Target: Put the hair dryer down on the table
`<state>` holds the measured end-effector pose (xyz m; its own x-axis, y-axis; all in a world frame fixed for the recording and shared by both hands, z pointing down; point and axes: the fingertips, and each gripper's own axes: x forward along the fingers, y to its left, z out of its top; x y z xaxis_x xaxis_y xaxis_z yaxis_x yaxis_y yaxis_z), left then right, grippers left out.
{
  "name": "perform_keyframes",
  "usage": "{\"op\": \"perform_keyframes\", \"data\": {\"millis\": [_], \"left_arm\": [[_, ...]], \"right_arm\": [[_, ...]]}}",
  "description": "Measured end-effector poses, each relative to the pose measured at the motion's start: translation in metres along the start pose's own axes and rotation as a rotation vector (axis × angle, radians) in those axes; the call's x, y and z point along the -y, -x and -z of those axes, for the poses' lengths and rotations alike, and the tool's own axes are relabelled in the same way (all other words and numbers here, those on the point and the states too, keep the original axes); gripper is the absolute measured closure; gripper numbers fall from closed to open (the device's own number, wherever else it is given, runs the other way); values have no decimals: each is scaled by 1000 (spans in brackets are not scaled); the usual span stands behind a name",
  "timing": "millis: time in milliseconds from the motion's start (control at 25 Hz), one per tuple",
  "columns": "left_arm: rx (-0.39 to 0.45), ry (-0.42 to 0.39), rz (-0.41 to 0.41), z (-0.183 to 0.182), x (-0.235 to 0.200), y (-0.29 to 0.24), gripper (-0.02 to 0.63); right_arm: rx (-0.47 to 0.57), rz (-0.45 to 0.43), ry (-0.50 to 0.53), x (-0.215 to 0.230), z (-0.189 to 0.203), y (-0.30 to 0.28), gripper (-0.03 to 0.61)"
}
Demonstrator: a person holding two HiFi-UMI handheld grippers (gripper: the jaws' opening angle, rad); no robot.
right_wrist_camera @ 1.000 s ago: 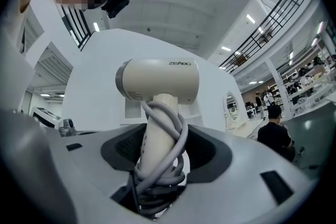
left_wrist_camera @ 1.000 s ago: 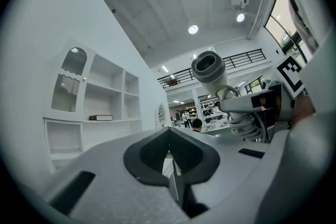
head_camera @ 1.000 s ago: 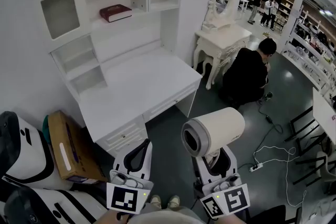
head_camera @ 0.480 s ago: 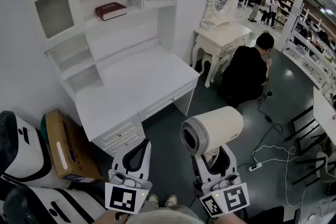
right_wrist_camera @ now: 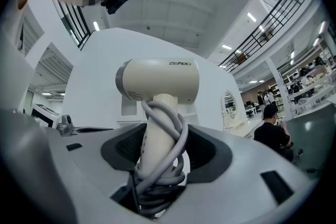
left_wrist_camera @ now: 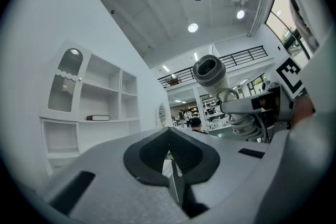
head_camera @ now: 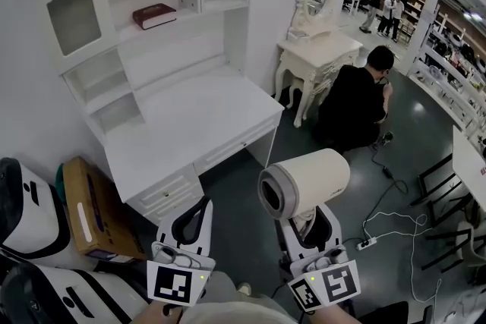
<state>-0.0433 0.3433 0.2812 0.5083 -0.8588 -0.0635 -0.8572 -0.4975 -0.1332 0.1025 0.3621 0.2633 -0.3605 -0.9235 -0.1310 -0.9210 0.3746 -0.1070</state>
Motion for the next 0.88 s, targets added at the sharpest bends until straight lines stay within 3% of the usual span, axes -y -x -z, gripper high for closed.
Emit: {"op": "perform_keyframes", "data": {"millis": [480, 880], "left_arm": [[19, -24, 10, 7, 7, -25, 601], [40, -11, 34, 41, -25, -80, 601]], "right_arm": [[36, -1, -6, 23, 4, -13, 351], [7, 5, 15, 44, 39, -72, 351]]}}
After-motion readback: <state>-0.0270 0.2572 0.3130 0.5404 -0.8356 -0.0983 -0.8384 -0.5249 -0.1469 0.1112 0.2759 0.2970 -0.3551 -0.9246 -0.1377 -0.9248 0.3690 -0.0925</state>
